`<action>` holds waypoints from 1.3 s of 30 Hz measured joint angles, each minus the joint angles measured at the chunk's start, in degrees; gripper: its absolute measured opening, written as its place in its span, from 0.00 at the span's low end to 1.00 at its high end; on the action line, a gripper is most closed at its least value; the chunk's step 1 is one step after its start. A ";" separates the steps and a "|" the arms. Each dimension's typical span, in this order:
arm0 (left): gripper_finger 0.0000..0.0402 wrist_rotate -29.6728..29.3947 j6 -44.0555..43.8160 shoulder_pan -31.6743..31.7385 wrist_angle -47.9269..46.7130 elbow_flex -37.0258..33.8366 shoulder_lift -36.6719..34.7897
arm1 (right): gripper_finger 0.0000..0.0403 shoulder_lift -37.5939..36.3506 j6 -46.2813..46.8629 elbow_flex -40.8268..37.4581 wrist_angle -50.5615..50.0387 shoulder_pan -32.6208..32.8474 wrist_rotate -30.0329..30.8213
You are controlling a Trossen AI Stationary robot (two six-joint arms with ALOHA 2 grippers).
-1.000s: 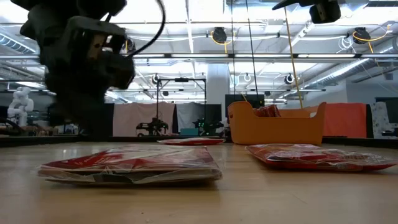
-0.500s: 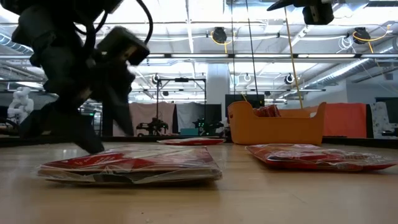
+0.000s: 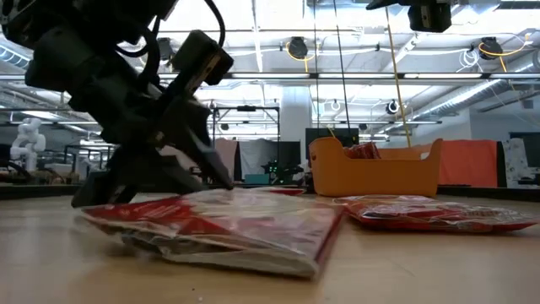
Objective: Sort popcorn bags into baskets
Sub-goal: Put the red popcorn bag into the orange bin
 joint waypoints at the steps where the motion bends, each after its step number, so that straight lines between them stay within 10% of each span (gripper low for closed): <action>1: 0.14 -0.24 0.59 0.01 0.03 0.00 0.01 | 0.26 0.00 -0.39 0.00 -0.02 -0.03 0.02; 26: 0.00 -2.03 37.56 7.48 -4.96 -0.20 -25.31 | 0.26 0.20 -5.85 1.07 12.15 -1.83 -5.46; 39: 0.00 5.32 63.14 13.82 -27.81 12.91 -32.54 | 0.26 13.43 -18.89 25.68 -4.09 -5.53 -8.68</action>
